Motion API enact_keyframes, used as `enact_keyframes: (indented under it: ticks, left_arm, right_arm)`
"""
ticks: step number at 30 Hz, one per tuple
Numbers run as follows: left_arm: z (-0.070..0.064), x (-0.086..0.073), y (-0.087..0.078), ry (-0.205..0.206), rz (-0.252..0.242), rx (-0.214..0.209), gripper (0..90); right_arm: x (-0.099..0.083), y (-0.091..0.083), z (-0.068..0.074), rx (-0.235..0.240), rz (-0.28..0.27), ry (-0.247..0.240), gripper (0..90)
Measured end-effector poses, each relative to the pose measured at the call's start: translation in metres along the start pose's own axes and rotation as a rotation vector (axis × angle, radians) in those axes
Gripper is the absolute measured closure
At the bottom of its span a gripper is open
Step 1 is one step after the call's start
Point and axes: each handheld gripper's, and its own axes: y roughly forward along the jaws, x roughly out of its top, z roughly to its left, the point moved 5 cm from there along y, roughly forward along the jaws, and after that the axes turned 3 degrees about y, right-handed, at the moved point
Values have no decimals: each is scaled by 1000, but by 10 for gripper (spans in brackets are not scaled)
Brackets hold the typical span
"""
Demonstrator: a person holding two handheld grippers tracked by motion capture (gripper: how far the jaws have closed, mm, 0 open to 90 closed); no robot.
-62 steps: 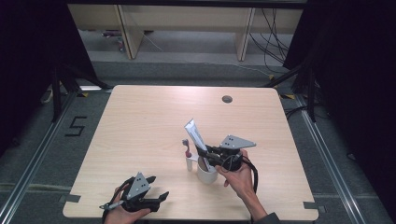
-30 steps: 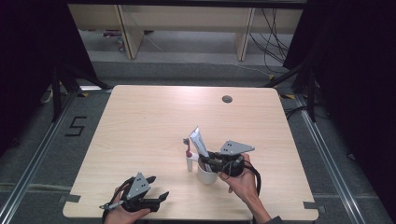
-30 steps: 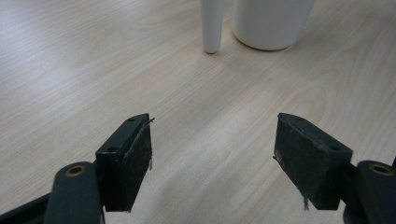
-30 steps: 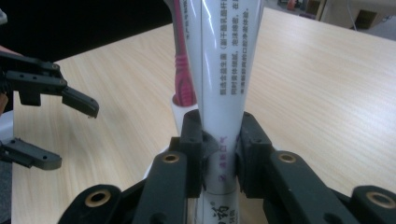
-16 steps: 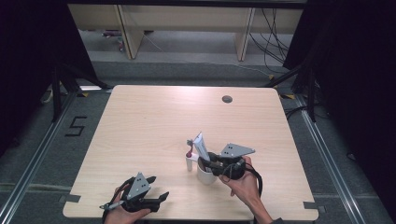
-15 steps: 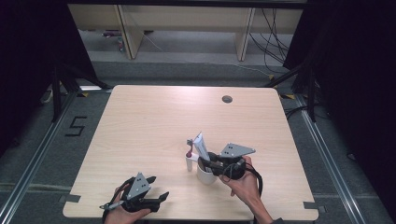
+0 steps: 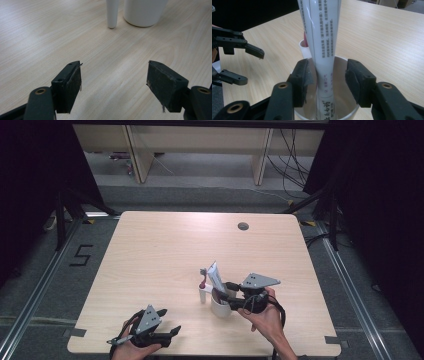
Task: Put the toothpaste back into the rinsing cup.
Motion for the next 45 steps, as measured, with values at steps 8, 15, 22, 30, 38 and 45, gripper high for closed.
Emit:
enact_keyframes:
  ticks: [8, 15, 22, 30, 38, 45]
  left_arm:
    - [1, 0, 0, 5, 2, 3, 274]
    - [0, 0, 0, 0, 0, 0, 274]
    - [0, 0, 0, 3, 2, 0, 273]
    - [0, 0, 0, 3, 0, 0, 272]
    - [1, 0, 0, 2, 2, 3, 269]
    - [1, 0, 0, -11, -1, 2, 257]
  right_arm:
    - [4, -11, -6, -24, -36, 14, 475]
    - [5, -21, -12, -33, -50, 49, 450]
    - [3, -31, -21, -67, -44, 64, 410]
    - [-5, -40, -29, -102, -43, 112, 366]
    - [-11, -50, -40, -126, -42, 120, 336]
    - [-15, -57, -45, -148, -39, 124, 319]
